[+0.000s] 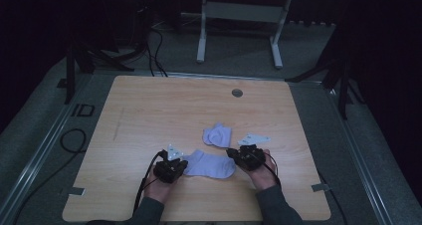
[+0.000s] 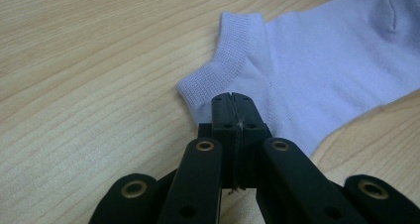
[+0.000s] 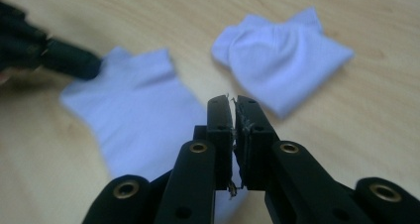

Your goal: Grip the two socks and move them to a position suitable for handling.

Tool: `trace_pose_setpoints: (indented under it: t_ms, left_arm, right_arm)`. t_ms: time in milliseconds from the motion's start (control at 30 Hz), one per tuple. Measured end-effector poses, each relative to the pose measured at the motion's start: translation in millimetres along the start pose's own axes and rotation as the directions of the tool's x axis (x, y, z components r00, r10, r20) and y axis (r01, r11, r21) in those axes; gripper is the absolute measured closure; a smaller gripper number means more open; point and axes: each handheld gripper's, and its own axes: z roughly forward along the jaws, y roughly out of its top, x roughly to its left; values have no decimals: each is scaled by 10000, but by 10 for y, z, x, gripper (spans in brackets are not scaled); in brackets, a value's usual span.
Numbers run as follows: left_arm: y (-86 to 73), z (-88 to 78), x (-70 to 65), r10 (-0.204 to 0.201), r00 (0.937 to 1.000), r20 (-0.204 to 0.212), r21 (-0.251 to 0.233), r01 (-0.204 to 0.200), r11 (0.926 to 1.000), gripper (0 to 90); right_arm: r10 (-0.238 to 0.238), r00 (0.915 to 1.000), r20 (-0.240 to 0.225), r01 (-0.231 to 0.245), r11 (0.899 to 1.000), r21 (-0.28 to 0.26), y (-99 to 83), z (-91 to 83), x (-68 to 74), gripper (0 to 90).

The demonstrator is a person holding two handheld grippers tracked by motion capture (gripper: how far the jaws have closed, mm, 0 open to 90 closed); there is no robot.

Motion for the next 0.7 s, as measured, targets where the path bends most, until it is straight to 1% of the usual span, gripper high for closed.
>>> trace_pose_setpoints:
  t_ms: [33,67,100,133,267,300,333,367,400,467,533,567,600,633,667,700]
  left_arm:
    - [-2,-2,-2,-6,10000,-1,1,6,10000,894]
    - [-4,-4,-2,0,10000,-2,2,0,10000,894]
    - [-6,-7,-4,-10,10000,7,5,10,10000,894]
    - [-8,-10,-5,-17,10000,26,10,17,10000,892]
    - [-19,-23,-9,-110,9999,114,28,109,9999,886]
    - [-21,-26,-10,-100,9999,121,42,100,9999,886]
    - [-25,-30,-15,-104,9999,131,37,103,9999,880]
    - [-25,-30,-15,-104,9999,131,37,103,9999,880]
    - [-26,-30,-17,-116,9998,133,27,116,9999,879]
    - [-26,-32,-14,-92,9999,145,46,91,9999,879]
    - [-26,-36,-11,-70,9999,157,84,69,9999,878]
    - [-26,-36,-11,-70,9999,157,84,69,9999,878]
    - [-27,-36,-11,-85,9998,156,71,84,9999,878]
    - [-27,-37,-10,-67,9999,154,81,65,9999,877]
    - [-27,-37,-12,-69,9999,147,74,68,9999,877]
    - [-26,-36,-13,-84,9999,143,62,83,9999,877]
  right_arm:
    - [-10,10000,93,9,9999,102,99,102,-21,836]
    - [-10,10000,93,9,9999,102,99,102,-21,836]
    - [-2,10000,71,1,9999,130,147,149,-33,832]
    - [-11,10000,-29,12,9998,195,236,249,-53,831]
    - [-202,9998,62,199,9985,515,390,451,-58,815]
    - [-202,9998,62,199,9985,515,390,451,-58,815]
    - [-266,9996,108,258,9970,733,456,559,-38,796]
    - [-266,9996,108,258,9970,733,456,559,-38,796]
    - [-331,9994,83,321,9947,978,516,661,-25,766]
    - [-327,9995,-25,327,9911,1291,569,762,-20,720]
    - [-308,9995,64,294,9872,1566,607,848,-23,681]
    - [-308,9995,64,294,9872,1566,607,848,-23,681]
    - [-243,9996,150,214,9847,1732,619,888,-32,673]
    - [-48,9998,179,11,9795,2014,626,956,-63,662]
    - [-48,9998,179,11,9795,2014,626,956,-63,662]
    - [29,9997,223,-77,9763,2161,623,985,-75,671]
